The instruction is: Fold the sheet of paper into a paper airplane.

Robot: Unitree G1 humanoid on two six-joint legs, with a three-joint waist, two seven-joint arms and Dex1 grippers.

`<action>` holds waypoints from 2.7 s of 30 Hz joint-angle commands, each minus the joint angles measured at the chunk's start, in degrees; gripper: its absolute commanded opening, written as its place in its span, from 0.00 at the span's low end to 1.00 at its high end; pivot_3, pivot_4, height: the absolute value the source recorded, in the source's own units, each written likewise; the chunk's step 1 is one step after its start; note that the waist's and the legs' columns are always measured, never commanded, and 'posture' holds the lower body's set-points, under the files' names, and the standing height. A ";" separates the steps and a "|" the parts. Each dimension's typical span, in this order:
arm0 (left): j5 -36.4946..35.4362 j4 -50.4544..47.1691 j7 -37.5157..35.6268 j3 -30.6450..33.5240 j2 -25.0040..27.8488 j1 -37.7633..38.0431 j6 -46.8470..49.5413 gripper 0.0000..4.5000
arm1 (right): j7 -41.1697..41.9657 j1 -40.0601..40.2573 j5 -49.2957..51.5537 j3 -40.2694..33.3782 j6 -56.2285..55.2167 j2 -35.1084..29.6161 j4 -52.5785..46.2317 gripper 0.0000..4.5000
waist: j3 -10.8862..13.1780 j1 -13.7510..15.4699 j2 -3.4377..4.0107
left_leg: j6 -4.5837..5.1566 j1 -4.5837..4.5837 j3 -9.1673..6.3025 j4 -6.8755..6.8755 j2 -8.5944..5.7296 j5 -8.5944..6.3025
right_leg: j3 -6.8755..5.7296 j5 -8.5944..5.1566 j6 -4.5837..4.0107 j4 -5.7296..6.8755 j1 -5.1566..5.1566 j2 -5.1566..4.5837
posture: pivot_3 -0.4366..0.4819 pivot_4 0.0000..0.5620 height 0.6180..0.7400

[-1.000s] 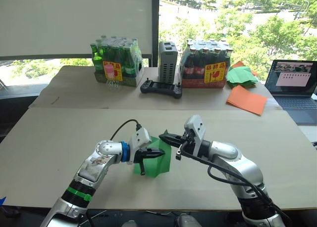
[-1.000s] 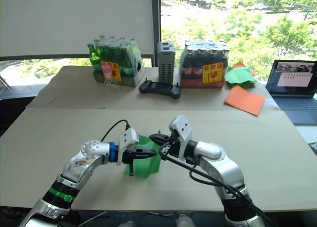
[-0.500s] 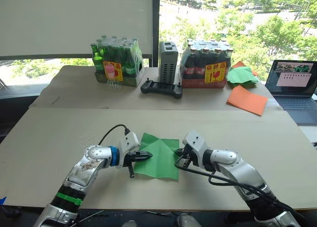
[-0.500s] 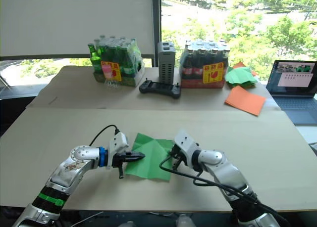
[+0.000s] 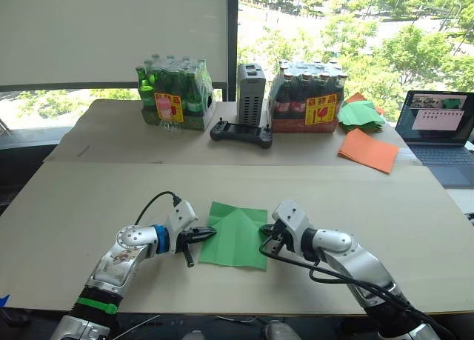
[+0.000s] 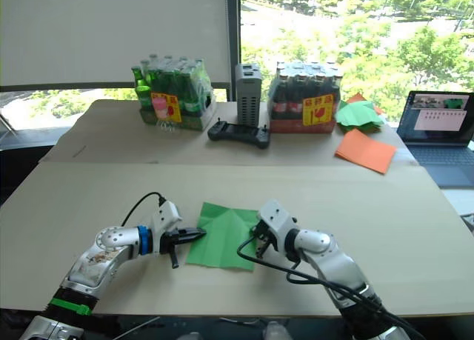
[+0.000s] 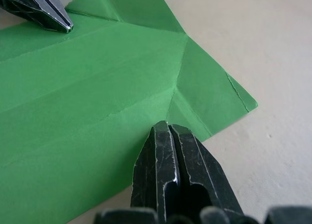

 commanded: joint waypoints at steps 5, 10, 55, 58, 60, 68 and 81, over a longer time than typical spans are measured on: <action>0.57 -1.59 0.26 -0.76 -0.05 -0.02 0.76 0.00 | -8.03 0.81 3.22 -9.03 3.53 7.62 -1.39 0.50 | 0.00 0.16 0.00 | 0.00 -0.07 -0.01 0.00 -0.01 0.00 | 0.01 0.00 0.00 0.00 -0.06 -0.02 | 0.48 0.27 1.00; 0.71 -1.40 0.15 -1.08 -0.14 -0.40 0.61 0.00 | -9.95 1.83 3.51 -9.58 4.16 9.55 -2.37 0.50 | 0.00 0.11 0.00 | 0.00 -0.10 -0.01 0.00 -0.01 0.00 | 0.00 0.00 0.00 -0.01 -0.08 -0.02 | 0.48 0.27 1.00; 0.49 0.68 -3.75 -1.28 1.20 -8.05 2.26 0.00 | -3.87 -0.80 -32.38 14.67 -23.02 -1.24 1.61 0.01 | 0.01 0.17 -0.01 | 0.00 -0.12 0.01 0.00 -0.02 0.00 | -0.01 0.00 0.01 -0.03 -0.09 0.00 | 0.48 0.27 1.00; -0.26 2.38 -5.80 -1.48 0.45 -13.29 2.50 0.00 | -3.05 -0.93 -32.72 14.54 -22.80 -0.68 1.96 0.01 | 0.01 0.05 -0.01 | 0.00 -0.12 0.00 0.00 -0.02 0.00 | -0.01 0.00 0.00 -0.03 -0.08 0.00 | 0.48 0.27 1.00; -0.43 3.81 -6.86 -1.66 -0.17 -16.00 2.33 0.00 | -2.71 -1.04 -33.18 14.57 -22.69 -0.39 2.12 0.01 | 0.01 -0.03 -0.01 | 0.00 -0.11 0.01 0.00 -0.02 0.00 | -0.01 0.00 0.00 -0.02 -0.08 0.00 | 0.48 0.27 1.00; 1.75 10.60 -9.24 -4.56 -4.77 -24.83 0.14 0.00 | -1.95 -1.13 -35.54 14.94 -22.36 0.92 2.81 0.01 | 0.00 -0.09 -0.01 | 0.00 -0.08 0.01 0.01 -0.02 0.00 | 0.00 0.00 0.00 0.00 -0.05 0.02 | 0.48 0.27 1.00; 4.88 14.92 -8.07 -7.26 -9.82 -23.01 -1.41 0.00 | -1.87 -0.46 -37.84 14.00 -21.74 2.23 2.98 0.01 | 0.00 -0.32 -0.01 | 0.00 -0.03 0.01 0.02 -0.03 0.01 | 0.03 0.01 -0.01 0.03 -0.05 0.03 | 0.48 0.27 1.00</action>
